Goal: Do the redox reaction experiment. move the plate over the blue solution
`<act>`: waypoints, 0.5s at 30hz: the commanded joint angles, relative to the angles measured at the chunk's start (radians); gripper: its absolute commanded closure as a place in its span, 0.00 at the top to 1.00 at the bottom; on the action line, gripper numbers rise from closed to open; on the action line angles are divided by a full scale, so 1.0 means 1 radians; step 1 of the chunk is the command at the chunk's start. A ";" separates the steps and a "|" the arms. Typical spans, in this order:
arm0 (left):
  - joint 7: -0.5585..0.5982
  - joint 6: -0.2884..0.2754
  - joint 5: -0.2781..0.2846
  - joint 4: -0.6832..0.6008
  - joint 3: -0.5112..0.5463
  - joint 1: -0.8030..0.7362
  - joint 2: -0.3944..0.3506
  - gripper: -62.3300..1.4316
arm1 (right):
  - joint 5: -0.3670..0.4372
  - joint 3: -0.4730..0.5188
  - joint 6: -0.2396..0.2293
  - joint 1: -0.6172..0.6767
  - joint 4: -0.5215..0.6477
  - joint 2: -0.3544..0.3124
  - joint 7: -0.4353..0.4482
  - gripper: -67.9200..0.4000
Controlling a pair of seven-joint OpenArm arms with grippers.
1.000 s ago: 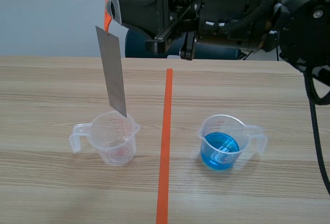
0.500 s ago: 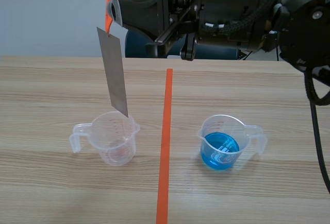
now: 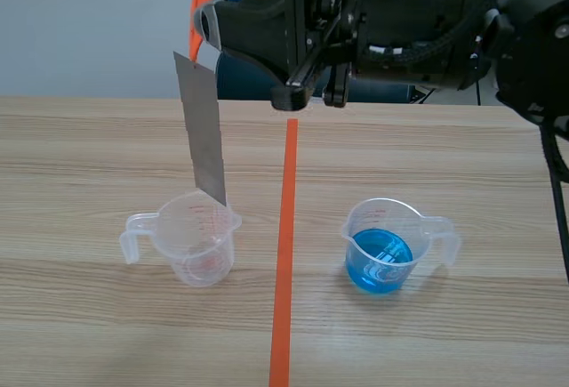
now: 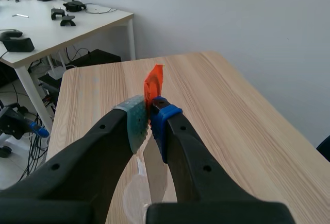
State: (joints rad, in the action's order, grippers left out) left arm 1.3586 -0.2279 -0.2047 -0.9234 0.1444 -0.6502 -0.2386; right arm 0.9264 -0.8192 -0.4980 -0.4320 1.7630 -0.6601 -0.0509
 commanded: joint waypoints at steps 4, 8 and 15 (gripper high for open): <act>-0.014 0.002 0.005 -0.014 0.008 0.002 -0.009 1.00 | -0.003 -0.015 -0.016 -0.020 0.014 -0.037 0.067 0.01; -0.047 -0.002 0.007 -0.014 0.007 0.005 -0.008 1.00 | -0.007 -0.049 -0.020 -0.045 0.015 -0.077 0.106 0.01; -0.041 -0.002 0.005 -0.014 0.007 0.002 -0.009 1.00 | -0.006 -0.120 -0.026 -0.116 0.015 -0.145 0.172 0.01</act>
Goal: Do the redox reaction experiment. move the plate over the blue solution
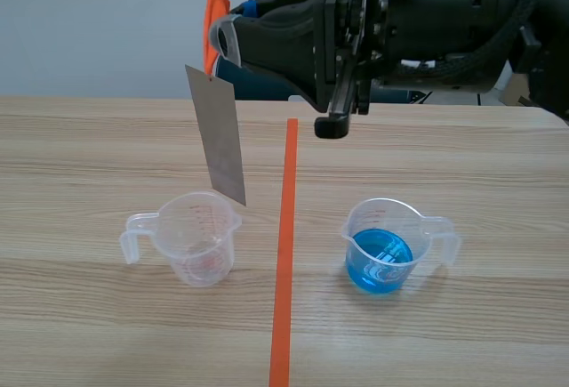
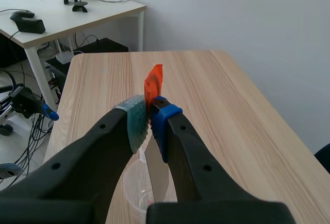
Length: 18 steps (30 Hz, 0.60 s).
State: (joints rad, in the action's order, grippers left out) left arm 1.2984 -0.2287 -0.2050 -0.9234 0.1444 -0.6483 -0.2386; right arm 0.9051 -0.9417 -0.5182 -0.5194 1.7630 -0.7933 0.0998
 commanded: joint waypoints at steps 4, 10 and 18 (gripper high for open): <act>0.023 -0.001 0.005 -0.014 0.007 0.000 -0.009 1.00 | 0.015 -0.035 -0.008 -0.066 0.015 -0.045 0.057 0.01; 0.143 -0.001 0.002 -0.014 0.007 -0.024 -0.025 1.00 | 0.015 -0.101 -0.018 -0.122 0.015 -0.096 0.114 0.01; 0.239 0.003 0.002 -0.014 0.007 -0.056 -0.048 1.00 | 0.014 -0.142 -0.030 -0.132 0.017 -0.157 0.177 0.01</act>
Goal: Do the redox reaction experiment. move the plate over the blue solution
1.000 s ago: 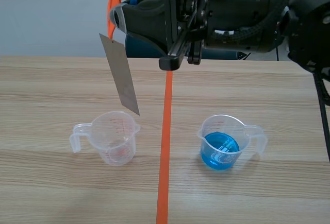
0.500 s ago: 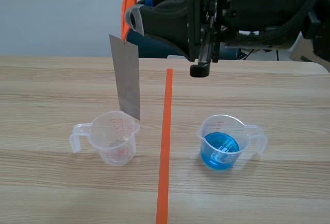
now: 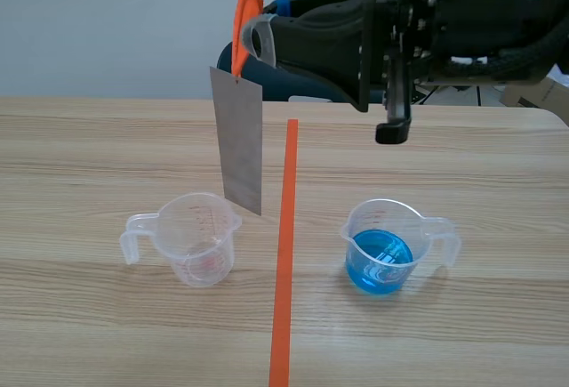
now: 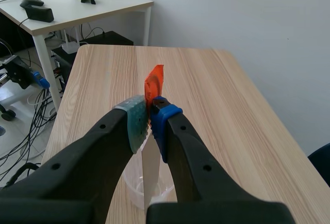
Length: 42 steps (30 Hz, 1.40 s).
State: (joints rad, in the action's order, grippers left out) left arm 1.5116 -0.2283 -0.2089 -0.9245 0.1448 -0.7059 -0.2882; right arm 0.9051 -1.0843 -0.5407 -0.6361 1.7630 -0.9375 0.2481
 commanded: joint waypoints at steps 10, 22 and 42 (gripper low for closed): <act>-0.007 0.002 0.010 -0.013 0.007 -0.037 -0.003 1.00 | 0.015 -0.003 -0.011 -0.014 0.055 -0.128 0.086 0.01; 0.009 -0.037 0.095 -0.165 0.007 -0.146 -0.169 0.70 | 0.022 -0.003 -0.040 -0.011 0.056 -0.266 0.152 0.01; -0.277 -0.329 0.116 -0.303 -0.022 0.061 -0.444 0.20 | -0.013 -0.003 -0.090 -0.011 0.051 -0.421 0.246 0.01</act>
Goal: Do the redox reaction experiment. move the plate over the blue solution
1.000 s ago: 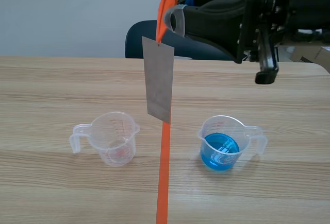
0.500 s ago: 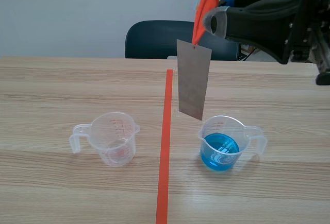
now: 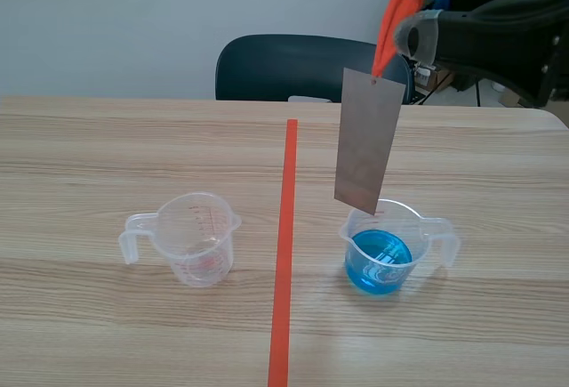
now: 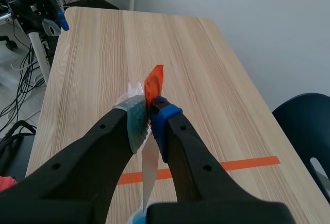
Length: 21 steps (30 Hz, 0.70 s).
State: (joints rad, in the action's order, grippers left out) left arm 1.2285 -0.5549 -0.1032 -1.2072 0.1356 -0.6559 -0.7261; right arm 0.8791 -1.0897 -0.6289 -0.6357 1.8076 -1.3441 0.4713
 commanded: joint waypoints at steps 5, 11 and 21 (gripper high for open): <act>-0.116 -0.042 0.087 -0.053 -0.078 0.089 -0.039 0.16 | 0.002 0.002 -0.037 -0.006 -0.018 -0.019 0.025 0.01; -0.218 -0.043 0.138 -0.088 -0.167 0.197 -0.045 0.16 | 0.002 0.002 -0.045 -0.007 -0.042 -0.067 0.093 0.01; -0.305 -0.043 0.142 -0.103 -0.295 0.360 -0.045 0.16 | -0.023 0.002 -0.053 -0.007 -0.067 -0.120 0.151 0.01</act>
State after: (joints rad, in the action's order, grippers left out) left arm 0.9154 -0.5995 0.0273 -1.2942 -0.1623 -0.3019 -0.7700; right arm 0.8375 -1.0897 -0.6807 -0.6308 1.7447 -1.4410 0.6003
